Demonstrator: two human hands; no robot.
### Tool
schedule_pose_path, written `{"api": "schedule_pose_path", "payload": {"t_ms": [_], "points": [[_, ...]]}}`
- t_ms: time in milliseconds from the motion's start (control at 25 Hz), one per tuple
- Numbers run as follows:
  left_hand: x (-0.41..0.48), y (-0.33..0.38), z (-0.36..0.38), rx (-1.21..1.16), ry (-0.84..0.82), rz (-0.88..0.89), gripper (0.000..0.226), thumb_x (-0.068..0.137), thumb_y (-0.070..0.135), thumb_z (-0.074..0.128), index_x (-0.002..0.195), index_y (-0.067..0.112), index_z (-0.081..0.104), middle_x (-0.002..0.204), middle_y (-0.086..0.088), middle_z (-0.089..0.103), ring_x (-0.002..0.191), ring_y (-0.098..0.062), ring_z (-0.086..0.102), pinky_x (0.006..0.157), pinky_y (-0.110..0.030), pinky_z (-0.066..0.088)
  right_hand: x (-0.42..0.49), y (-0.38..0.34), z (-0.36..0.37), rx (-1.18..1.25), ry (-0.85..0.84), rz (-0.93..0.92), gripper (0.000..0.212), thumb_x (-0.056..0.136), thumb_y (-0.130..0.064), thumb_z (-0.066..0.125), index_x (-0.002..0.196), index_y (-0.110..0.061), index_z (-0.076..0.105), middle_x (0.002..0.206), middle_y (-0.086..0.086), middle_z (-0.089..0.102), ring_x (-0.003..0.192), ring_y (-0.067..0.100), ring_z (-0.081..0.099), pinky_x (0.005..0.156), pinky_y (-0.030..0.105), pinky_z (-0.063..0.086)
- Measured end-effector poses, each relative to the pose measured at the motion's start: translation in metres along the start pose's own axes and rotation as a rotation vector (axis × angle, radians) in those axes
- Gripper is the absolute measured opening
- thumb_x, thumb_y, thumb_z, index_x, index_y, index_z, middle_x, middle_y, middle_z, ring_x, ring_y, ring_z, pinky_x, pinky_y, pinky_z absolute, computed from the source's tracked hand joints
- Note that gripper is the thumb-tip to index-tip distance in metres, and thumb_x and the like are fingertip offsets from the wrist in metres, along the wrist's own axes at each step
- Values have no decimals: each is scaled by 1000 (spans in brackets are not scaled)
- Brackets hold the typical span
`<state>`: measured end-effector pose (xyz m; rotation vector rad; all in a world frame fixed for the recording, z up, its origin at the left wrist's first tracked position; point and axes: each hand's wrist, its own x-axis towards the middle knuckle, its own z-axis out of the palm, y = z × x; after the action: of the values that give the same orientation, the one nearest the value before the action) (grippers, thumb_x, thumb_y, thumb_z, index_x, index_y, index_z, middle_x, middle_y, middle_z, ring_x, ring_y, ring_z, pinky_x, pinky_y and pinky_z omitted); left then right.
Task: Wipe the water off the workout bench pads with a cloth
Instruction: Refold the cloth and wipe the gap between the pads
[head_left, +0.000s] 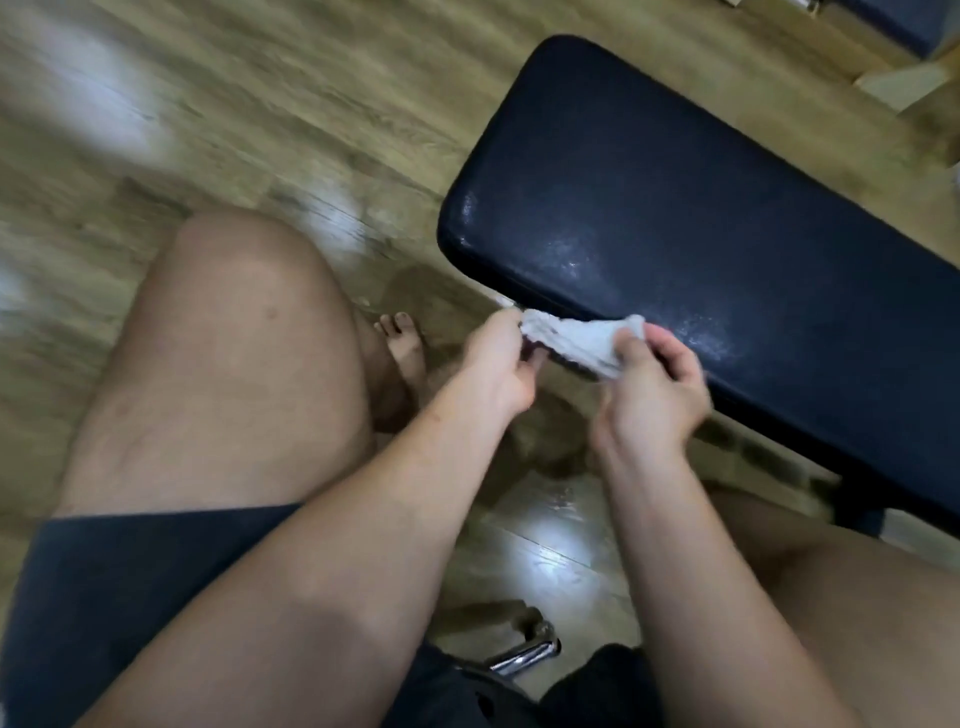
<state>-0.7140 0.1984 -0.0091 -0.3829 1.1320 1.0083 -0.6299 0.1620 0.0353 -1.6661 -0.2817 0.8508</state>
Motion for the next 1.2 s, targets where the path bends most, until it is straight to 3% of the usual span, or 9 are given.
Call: {"api": "schedule_pose_path", "payload": {"t_ms": [120,240,400,560,640,720,800,1000,1200], "points": [[-17,-66,17,120,-173,-181,16,93,-5,48,85,4,58,79,-11,61,68,-16,60,45,-20,54,44,-28,-62,18,206,-33,18,82,-1,71,80,-16,62,75,1,63,63,5,62,68,20,52],[-16,-55,18,68,-104,-111,16,90,-9,49,81,2,57,76,-13,60,65,-18,59,45,-22,54,45,-20,-58,-181,217,-170,14,83,-9,69,81,-20,62,72,-1,64,64,7,61,69,25,52],[-25,35,-9,-112,-37,190,29,97,0,34,76,2,54,63,-11,65,62,-17,58,55,-25,53,-15,8,40,-391,-261,-427,12,79,-13,67,81,-25,68,75,-7,69,73,13,66,77,39,56],[-66,124,-29,-295,-85,488,27,99,2,38,80,6,57,63,-5,64,53,-10,62,53,-17,53,-57,-21,94,-260,-574,-399,17,83,-9,67,88,-25,68,85,-7,67,73,7,63,81,36,56],[-91,141,-41,-119,-127,563,19,96,0,41,88,9,55,66,-3,64,52,-7,63,57,-16,54,-55,-34,81,-300,-680,-429,25,85,-6,61,99,-25,69,105,0,66,80,-2,60,84,23,54],[-109,134,-47,132,-155,554,25,94,-2,37,99,12,57,74,-4,65,55,-8,64,56,-17,56,-44,-46,58,-352,-757,-393,30,83,-3,57,97,-25,72,115,0,67,96,-3,60,90,13,48],[-113,113,-44,195,-178,495,35,92,-4,32,107,10,61,84,-9,63,59,-12,64,56,-20,57,-30,-55,34,-379,-737,-255,32,75,-6,53,89,-25,75,111,-1,71,104,11,65,98,30,50],[-87,62,-44,-34,-255,321,55,80,-14,24,113,2,65,91,-14,68,67,-17,69,61,-26,59,-11,-70,4,-596,-766,-225,37,84,13,59,112,-9,67,110,-4,70,84,-6,68,71,9,51],[-52,124,-52,-389,-203,228,28,86,-14,36,89,-7,64,71,-14,70,62,-17,70,63,-25,61,-17,-83,89,-755,-901,-308,21,89,-20,68,88,0,69,70,6,72,68,21,73,60,30,57]]}}
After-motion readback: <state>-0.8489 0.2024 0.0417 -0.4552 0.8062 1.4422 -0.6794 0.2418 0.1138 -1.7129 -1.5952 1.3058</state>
